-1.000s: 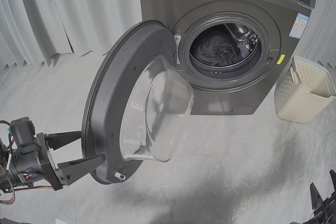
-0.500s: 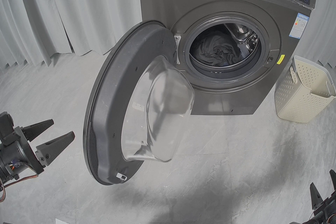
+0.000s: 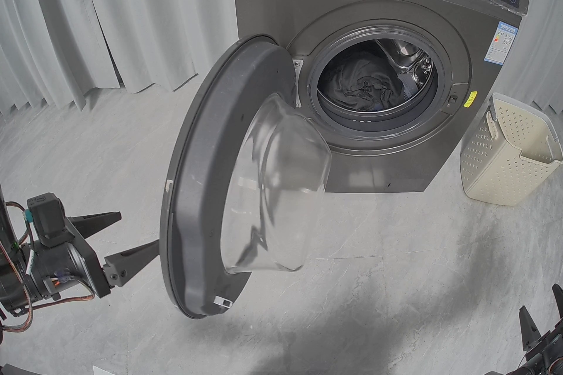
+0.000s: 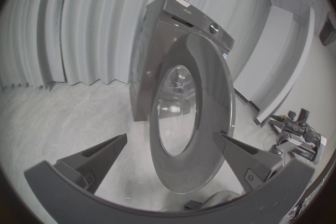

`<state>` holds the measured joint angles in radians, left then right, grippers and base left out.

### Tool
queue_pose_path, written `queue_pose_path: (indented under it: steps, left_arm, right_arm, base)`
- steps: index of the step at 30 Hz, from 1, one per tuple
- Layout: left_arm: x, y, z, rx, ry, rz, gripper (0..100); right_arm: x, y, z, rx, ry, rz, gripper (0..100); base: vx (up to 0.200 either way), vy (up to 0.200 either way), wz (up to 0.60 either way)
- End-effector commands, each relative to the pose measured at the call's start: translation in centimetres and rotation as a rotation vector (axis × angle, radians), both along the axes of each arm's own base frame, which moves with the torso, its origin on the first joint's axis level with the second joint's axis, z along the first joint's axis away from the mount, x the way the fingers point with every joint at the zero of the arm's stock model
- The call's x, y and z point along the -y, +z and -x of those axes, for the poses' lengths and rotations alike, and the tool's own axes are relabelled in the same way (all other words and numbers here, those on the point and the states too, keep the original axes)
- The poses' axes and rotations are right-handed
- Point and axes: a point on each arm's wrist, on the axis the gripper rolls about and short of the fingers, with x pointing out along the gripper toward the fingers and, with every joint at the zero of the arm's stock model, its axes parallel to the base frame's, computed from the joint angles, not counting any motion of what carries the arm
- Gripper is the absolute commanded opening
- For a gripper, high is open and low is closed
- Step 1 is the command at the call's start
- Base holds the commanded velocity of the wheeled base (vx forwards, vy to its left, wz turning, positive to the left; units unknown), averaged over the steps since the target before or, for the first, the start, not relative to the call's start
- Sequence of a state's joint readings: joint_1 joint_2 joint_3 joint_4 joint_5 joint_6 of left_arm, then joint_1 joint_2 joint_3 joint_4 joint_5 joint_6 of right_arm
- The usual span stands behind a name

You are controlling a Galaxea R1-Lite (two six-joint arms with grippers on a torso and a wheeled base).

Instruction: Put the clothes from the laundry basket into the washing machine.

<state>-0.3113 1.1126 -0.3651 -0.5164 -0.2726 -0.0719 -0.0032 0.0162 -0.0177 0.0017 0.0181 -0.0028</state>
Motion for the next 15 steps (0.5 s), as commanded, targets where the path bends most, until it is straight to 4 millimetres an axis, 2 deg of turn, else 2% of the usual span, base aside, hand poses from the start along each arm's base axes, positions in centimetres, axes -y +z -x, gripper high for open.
queue_pose_path:
  steps: [1, 6, 14, 15]
  left_arm:
    - [1.9, -0.3, -0.4, -0.029, -0.107, -0.014, 100]
    - [4.1, -0.7, -1.3, -0.016, -0.144, -0.026, 100]
    - [7.2, -1.0, -4.3, 0.065, -0.131, 0.016, 100]
    - [8.1, -1.1, -5.1, 0.084, -0.112, 0.032, 100]
  right_arm:
    - [0.0, -0.5, -0.1, -0.011, 0.0, 0.0, 100]
    - [0.0, -0.5, -0.1, -0.011, 0.0, 0.0, 100]
    - [0.0, -0.5, -0.1, -0.011, 0.0, 0.0, 100]
    - [0.0, -0.5, -0.1, -0.011, 0.0, 0.0, 100]
  base:
    - [0.0, 0.0, 0.0]
    - [0.0, 0.0, 0.0]
    - [0.0, 0.0, 0.0]
    - [0.0, 0.0, 0.0]
